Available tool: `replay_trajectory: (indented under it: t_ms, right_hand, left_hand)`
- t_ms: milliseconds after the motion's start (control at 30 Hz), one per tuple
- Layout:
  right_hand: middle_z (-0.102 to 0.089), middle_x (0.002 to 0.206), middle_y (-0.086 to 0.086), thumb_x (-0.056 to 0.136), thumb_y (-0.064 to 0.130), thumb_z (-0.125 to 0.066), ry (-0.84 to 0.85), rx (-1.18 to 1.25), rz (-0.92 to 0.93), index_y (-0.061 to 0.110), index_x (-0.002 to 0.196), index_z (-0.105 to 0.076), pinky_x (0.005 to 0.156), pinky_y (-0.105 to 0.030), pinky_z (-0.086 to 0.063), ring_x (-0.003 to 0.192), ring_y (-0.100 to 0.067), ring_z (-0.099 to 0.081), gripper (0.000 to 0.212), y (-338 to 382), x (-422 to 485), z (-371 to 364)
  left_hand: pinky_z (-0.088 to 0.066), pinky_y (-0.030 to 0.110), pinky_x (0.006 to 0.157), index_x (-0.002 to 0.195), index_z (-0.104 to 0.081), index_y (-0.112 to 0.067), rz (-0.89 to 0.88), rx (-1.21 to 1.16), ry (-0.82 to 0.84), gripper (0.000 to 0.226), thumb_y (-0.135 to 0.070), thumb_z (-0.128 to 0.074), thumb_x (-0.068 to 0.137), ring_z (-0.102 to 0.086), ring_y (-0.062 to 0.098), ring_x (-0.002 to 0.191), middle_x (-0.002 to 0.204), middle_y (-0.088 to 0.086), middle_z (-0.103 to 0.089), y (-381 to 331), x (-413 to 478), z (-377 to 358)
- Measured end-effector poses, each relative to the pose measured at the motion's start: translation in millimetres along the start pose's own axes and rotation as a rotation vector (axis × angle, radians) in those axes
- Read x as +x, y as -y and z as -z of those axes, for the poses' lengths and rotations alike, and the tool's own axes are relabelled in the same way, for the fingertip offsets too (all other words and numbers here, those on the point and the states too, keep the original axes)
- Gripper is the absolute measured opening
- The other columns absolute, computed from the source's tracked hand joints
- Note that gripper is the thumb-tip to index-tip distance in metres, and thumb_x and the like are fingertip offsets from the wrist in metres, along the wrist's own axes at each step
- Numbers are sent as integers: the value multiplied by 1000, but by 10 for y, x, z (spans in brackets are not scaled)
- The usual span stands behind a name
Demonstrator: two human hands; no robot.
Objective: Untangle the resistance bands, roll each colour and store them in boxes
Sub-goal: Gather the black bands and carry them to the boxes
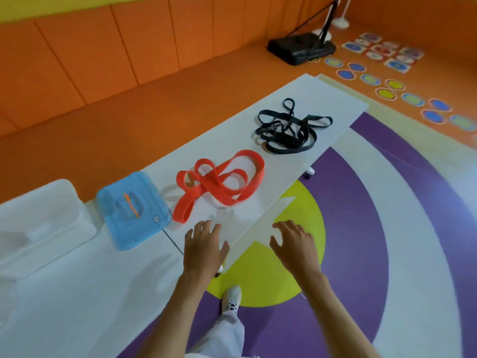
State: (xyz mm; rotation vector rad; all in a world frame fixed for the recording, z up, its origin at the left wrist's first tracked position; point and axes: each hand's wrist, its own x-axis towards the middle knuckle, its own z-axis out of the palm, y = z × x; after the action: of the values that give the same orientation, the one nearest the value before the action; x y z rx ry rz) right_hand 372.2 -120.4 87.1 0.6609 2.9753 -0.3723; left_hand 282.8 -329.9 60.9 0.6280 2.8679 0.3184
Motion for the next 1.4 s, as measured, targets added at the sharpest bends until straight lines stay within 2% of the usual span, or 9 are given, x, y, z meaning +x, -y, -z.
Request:
replay_trajectory:
  t_ms: [100,267,433,567,733,967,1233,1333,1400]
  right_hand:
    - [-66,133,6,100,42,-59,14,-3,-51,29,136,-64,93,-38,-48,121,-24,-62,38,-234,410,121]
    - [-66,133,5,101,41,-59,18,18,-107,29,136,-64,93,-39,-49,121,-24,-62,37,-601,1010,259]
    - [-68,131,4,100,39,-62,24,24,-110,27,133,-67,90,-39,-51,117,-26,-64,36,-1100,1604,344]
    - [-64,137,9,101,42,-58,79,3,-70,31,137,-62,94,-36,-50,122,-21,-62,38,-1633,2177,391]
    - [-60,141,11,103,44,-53,115,15,16,32,139,-59,96,-35,-47,125,-18,-59,39,-2253,2934,499]
    - [-52,148,10,106,42,-50,175,39,120,33,146,-52,102,-35,-46,135,-18,-51,41,-2874,3840,831]
    - [-49,151,5,104,42,-54,278,-17,219,30,151,-47,106,-39,-46,139,-22,-48,48,-3224,4868,852]
    - [-44,155,2,103,40,-57,355,-81,278,29,154,-41,108,-43,-46,142,-25,-44,55,-3252,5316,761]
    - [-38,159,-1,102,38,-60,473,-101,309,29,158,-36,109,-48,-46,145,-28,-40,61,-3236,5594,662]
  left_hand:
    - [-35,42,116,147,-56,-24,-18,-5,8,51,-45,-56,101,-42,24,147,153,1,-52,-265,563,-30]
    - [-43,45,105,134,-66,-21,-39,-71,14,43,-38,-65,95,-53,28,132,134,3,-63,-708,1326,0]
    - [-45,47,102,129,-68,-19,-82,-64,24,40,-37,-67,94,-57,31,126,128,5,-65,-1207,1915,-73]
    - [-44,48,106,133,-66,-20,-85,-35,51,44,-40,-64,95,-56,30,129,134,4,-64,-1660,2386,-280]
    - [-37,39,113,149,-50,-30,-35,12,61,52,-49,-51,101,-43,20,143,151,-6,-50,-2279,3092,-396]
    - [-34,39,119,159,-36,-31,65,25,61,60,-48,-51,103,-33,21,152,165,-3,-35,-2993,3888,-304]
    - [-19,60,126,168,-13,-35,169,6,154,83,-56,-58,101,-8,35,163,177,10,-1,-3224,4658,-638]
    - [-9,74,123,165,-23,-39,162,-5,149,90,-47,-75,92,-3,36,164,178,9,-4,-3280,4949,-844]
    - [1,80,119,163,-25,-43,147,-19,182,95,-41,-80,86,7,35,164,178,8,3,-3310,5171,-1000]
